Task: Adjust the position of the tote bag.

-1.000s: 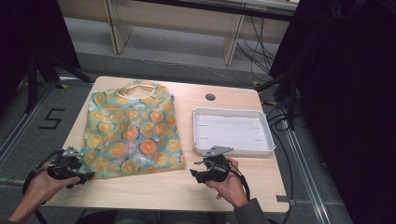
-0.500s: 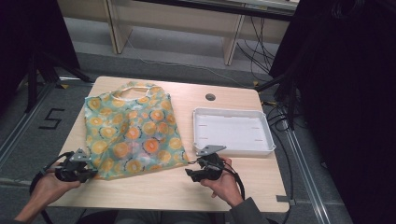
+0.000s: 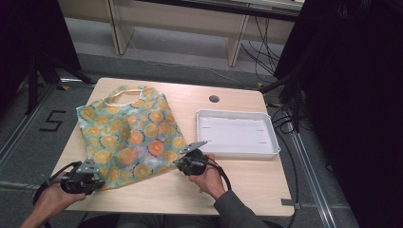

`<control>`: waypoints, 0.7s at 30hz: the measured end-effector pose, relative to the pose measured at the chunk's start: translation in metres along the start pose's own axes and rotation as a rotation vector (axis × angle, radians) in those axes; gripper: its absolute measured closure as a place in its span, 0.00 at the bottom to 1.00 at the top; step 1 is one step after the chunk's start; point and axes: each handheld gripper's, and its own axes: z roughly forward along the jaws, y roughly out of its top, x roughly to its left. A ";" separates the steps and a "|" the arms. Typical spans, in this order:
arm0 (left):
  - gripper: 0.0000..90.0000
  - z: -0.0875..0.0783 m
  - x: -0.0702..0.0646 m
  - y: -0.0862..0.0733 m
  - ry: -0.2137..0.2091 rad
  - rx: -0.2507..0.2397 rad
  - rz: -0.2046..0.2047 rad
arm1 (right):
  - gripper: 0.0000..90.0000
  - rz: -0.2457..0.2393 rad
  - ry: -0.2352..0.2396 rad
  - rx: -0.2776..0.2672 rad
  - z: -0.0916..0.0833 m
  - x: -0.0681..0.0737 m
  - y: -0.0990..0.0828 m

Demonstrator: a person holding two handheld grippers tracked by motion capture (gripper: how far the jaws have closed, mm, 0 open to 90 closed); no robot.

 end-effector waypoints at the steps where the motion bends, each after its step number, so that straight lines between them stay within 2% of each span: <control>1: 0.98 0.001 -0.003 0.001 -0.004 -0.021 -0.010 | 0.99 -0.016 -0.011 0.016 0.002 -0.001 0.002; 3: 0.98 0.001 -0.009 0.003 -0.017 -0.009 0.001 | 1.00 -0.028 -0.023 0.034 0.013 0.000 0.007; 4: 0.98 0.003 -0.015 0.004 -0.028 -0.015 0.005 | 1.00 -0.028 -0.026 0.040 0.017 0.000 0.010; 6: 0.98 0.003 -0.018 0.005 -0.029 -0.021 0.014 | 1.00 -0.034 -0.030 0.040 0.021 -0.001 0.013; 7: 0.98 0.003 -0.021 0.006 -0.021 -0.015 0.025 | 1.00 -0.012 -0.046 0.055 0.026 0.000 0.016; 8: 0.98 0.003 -0.025 0.008 -0.014 -0.025 0.045 | 1.00 -0.035 -0.053 0.052 0.031 -0.003 0.019; 9: 0.98 0.002 -0.028 0.010 -0.025 -0.002 0.059 | 1.00 -0.041 -0.055 0.064 0.034 -0.005 0.022; 10: 0.98 0.005 -0.031 0.010 -0.016 -0.038 0.056 | 1.00 -0.048 -0.063 0.065 0.036 -0.007 0.026; 12: 0.97 0.006 -0.037 0.013 -0.030 -0.032 0.057 | 1.00 -0.042 -0.070 0.052 0.040 -0.010 0.033; 13: 0.97 0.007 -0.038 0.015 -0.024 -0.033 0.079 | 1.00 -0.028 -0.070 0.051 0.042 -0.011 0.037; 14: 0.97 0.008 -0.040 0.017 -0.046 -0.020 0.079 | 1.00 -0.027 -0.065 0.054 0.043 -0.013 0.039; 15: 0.97 0.010 -0.043 0.018 -0.049 -0.032 0.076 | 1.00 -0.016 -0.063 0.046 0.045 -0.014 0.042; 18: 0.96 0.013 -0.052 0.026 -0.059 -0.039 0.107 | 1.00 -0.036 -0.060 0.042 0.051 -0.022 0.051; 19: 0.96 0.015 -0.055 0.028 -0.054 -0.047 0.119 | 1.00 -0.016 -0.057 0.022 0.055 -0.025 0.054; 20: 0.96 0.016 -0.057 0.030 -0.061 -0.046 0.127 | 1.00 -0.020 -0.051 0.048 0.056 -0.028 0.057; 21: 0.96 0.019 -0.059 0.033 -0.066 -0.053 0.121 | 1.00 -0.034 -0.056 0.050 0.058 -0.031 0.061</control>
